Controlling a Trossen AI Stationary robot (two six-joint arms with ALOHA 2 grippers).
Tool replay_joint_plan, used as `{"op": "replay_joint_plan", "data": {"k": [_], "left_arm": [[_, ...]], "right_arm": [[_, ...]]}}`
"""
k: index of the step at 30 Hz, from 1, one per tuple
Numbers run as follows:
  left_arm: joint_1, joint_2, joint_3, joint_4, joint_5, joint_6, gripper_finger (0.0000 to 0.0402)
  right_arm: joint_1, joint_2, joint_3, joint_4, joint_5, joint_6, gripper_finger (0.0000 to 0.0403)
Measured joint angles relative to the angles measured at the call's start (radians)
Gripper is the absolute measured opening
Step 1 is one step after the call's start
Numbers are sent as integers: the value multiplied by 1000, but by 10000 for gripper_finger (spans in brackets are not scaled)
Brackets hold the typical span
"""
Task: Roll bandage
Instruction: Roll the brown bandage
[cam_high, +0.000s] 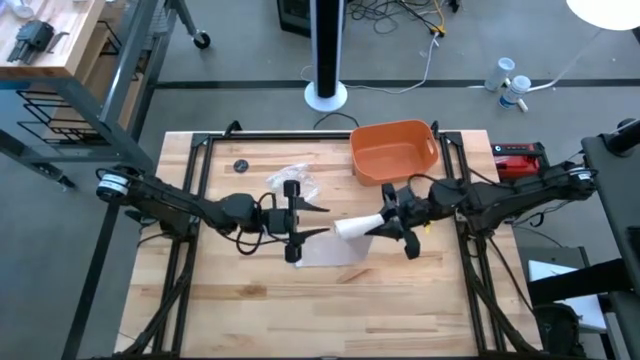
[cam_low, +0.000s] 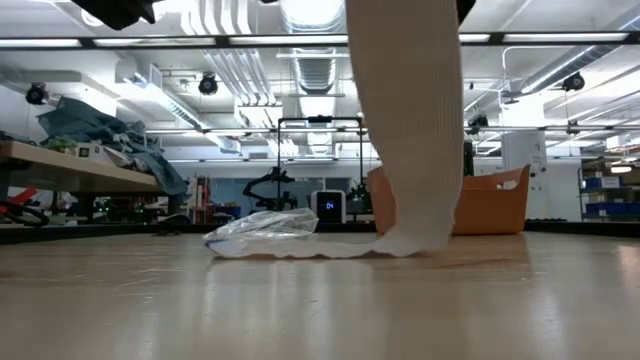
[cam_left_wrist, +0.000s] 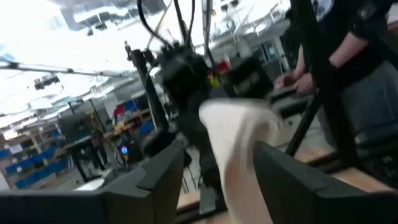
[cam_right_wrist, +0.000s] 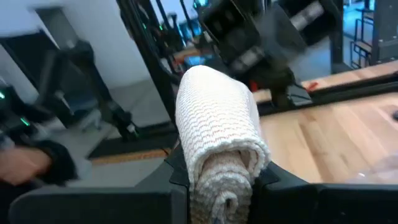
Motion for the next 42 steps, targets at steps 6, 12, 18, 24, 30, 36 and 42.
{"op": "replay_joint_plan", "data": {"k": [6,12,18,24,30,36,42], "left_arm": [[0,7,0,-9,-13,-24,206],[-8,24,0,-12,-4,-42,205],[-8,30,0,-13,9,-54,212],[15,33,0,-14,-7,-81,207],[57,33,0,-20,-3,-162,177],[59,33,-1,-34,112,-88,96],[66,33,-1,-23,117,-101,27]], "right_arm": [[-14,34,0,44,8,-27,59],[-27,47,0,40,55,-28,59],[-37,54,0,44,61,-28,59],[-39,66,1,77,61,-28,59],[-47,114,2,134,69,-15,59],[-54,132,2,136,62,-1,63],[-55,131,2,136,75,-5,142]]}}
